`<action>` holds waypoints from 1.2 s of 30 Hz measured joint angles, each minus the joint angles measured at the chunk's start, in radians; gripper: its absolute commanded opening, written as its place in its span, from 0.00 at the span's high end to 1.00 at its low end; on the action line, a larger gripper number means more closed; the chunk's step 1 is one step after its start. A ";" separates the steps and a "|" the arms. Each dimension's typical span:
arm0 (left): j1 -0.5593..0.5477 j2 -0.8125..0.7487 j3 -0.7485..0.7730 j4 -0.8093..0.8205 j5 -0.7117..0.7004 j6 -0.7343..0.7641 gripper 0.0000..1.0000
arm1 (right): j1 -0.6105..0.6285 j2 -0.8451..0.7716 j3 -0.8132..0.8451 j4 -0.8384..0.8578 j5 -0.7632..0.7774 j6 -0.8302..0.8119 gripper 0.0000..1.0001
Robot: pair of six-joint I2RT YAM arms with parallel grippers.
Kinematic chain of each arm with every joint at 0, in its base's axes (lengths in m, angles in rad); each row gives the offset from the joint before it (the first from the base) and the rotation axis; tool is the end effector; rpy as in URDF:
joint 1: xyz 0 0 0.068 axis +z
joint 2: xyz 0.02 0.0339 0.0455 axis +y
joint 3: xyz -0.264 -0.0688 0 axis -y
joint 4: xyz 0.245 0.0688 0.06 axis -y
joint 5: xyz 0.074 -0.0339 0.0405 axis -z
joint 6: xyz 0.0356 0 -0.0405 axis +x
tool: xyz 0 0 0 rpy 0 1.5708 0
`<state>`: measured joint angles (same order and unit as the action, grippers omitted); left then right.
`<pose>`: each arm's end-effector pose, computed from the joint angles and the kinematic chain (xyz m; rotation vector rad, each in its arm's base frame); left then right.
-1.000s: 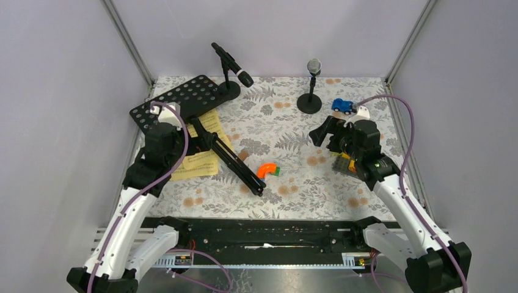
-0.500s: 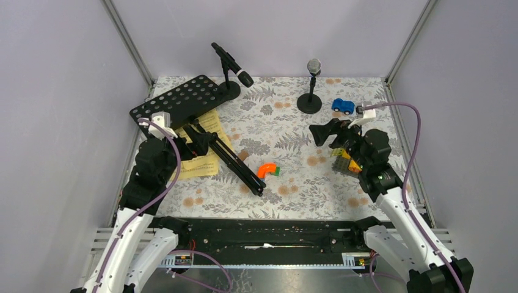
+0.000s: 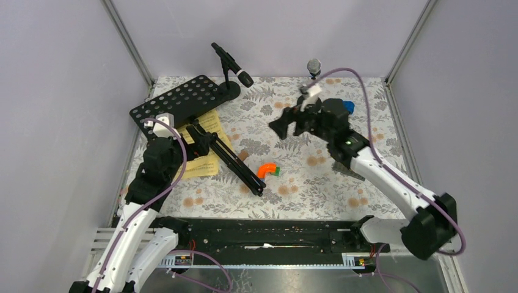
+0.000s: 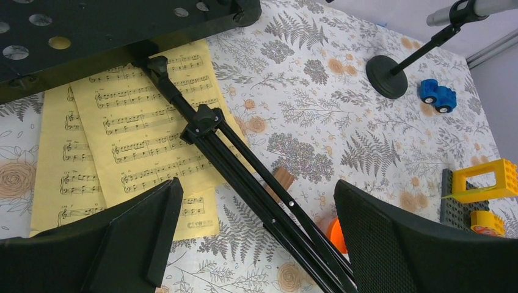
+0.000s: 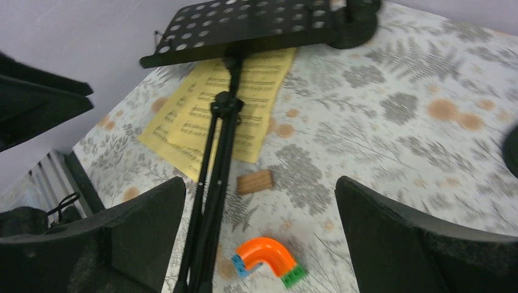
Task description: Pack up the instrument practice props
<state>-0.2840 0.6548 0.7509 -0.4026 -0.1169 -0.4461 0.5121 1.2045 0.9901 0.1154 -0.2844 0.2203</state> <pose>0.1480 -0.0389 0.3245 -0.2340 1.8794 -0.3913 0.2438 0.1485 0.3558 -0.4688 1.6626 0.7845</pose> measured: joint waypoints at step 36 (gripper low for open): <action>0.001 -0.074 -0.007 -0.017 -0.106 -0.025 0.01 | 0.140 1.262 1.211 -0.072 0.354 -0.556 0.05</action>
<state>-0.2829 0.5812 0.7437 -0.4198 -0.2230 -0.4713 0.6525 2.4668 2.2013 0.0433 0.0700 -0.3359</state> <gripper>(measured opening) 0.988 0.990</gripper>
